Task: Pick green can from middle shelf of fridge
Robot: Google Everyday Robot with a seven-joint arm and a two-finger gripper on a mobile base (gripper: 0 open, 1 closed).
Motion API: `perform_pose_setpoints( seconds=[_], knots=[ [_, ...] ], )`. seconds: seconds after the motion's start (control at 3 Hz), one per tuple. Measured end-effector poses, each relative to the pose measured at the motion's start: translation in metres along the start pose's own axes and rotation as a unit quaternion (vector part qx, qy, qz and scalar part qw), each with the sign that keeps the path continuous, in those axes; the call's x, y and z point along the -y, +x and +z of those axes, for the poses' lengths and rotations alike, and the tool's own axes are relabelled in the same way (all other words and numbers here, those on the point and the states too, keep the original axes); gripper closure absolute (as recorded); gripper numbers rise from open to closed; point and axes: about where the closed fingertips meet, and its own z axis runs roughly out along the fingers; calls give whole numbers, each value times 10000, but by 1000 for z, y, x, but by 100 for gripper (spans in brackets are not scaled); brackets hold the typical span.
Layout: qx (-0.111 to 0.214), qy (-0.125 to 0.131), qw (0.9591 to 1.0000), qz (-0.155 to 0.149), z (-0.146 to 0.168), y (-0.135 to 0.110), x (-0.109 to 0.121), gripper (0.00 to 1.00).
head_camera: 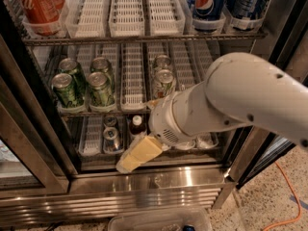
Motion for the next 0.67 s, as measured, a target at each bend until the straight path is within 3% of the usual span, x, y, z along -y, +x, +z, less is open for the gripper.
perform_pose_setpoints(
  seconds=[0.67],
  knots=[
    [109,63,9997,212,63,-8,-3,0]
  ],
)
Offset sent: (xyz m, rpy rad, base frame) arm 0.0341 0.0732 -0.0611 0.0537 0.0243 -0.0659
